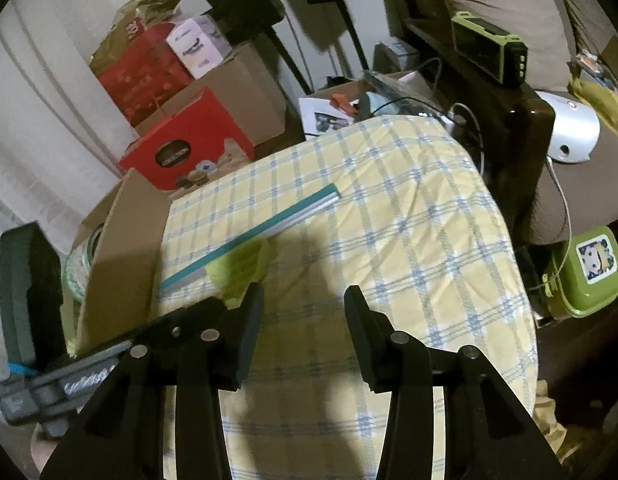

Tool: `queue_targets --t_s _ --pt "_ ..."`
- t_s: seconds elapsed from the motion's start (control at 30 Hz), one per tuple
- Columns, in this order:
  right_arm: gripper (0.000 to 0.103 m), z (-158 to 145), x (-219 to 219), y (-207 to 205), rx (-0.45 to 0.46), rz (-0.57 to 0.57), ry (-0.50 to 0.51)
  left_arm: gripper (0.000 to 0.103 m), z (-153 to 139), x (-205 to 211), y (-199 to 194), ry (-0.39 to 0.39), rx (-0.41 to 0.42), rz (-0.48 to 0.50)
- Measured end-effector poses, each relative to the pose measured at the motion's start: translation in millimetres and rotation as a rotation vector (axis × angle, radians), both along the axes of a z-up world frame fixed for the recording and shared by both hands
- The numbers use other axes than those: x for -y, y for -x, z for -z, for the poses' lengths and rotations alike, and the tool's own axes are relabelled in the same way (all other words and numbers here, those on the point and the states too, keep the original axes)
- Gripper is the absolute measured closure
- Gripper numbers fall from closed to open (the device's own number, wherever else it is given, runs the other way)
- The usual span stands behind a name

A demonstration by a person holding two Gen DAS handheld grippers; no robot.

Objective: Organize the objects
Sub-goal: 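Move the left tool toward the lime-green squeegee handle on the table, then close the left tool on the squeegee handle and lift it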

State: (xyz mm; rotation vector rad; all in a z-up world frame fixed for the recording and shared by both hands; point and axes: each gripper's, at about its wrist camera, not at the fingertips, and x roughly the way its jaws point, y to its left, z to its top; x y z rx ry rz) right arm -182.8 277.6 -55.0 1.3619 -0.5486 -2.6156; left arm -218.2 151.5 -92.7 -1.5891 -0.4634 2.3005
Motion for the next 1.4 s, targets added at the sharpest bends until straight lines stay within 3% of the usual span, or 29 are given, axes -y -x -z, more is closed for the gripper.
queue_targets --t_s 0.4,0.6,0.9,0.93,1.13,1.3,1.37,1.4 --pt "0.059 6.9 -14.1 -6.9 0.007 0.013 -0.003 0.033 19.2 -23.2 21.8 0.118 0.05 0.028" --pt "0.059 11.4 -14.9 -7.4 0.013 0.01 0.004 0.058 18.9 -22.5 14.0 0.164 0.011 0.059" --pt "0.059 14.3 -13.0 -6.8 0.019 0.004 0.016 0.074 16.5 -10.6 -9.1 0.146 -0.047 0.087" --pt "0.059 15.8 -13.7 -6.0 0.024 0.005 0.027 0.095 16.9 -9.2 -12.5 0.137 -0.045 0.092" --pt "0.059 22.2 -20.2 -2.1 0.034 0.032 0.009 0.097 23.2 -7.3 -22.6 0.16 -0.04 0.108" --pt "0.058 22.3 -23.5 7.4 0.021 0.004 -0.06 0.098 23.7 0.4 -20.3 0.126 -0.023 0.087" --pt "0.058 22.6 -21.7 16.6 0.015 -0.021 -0.11 0.091 20.4 5.5 -20.8 0.098 -0.01 0.063" --pt "0.058 24.5 -21.0 21.6 0.02 -0.03 -0.126 0.079 17.8 9.0 -20.8 0.072 -0.006 0.051"
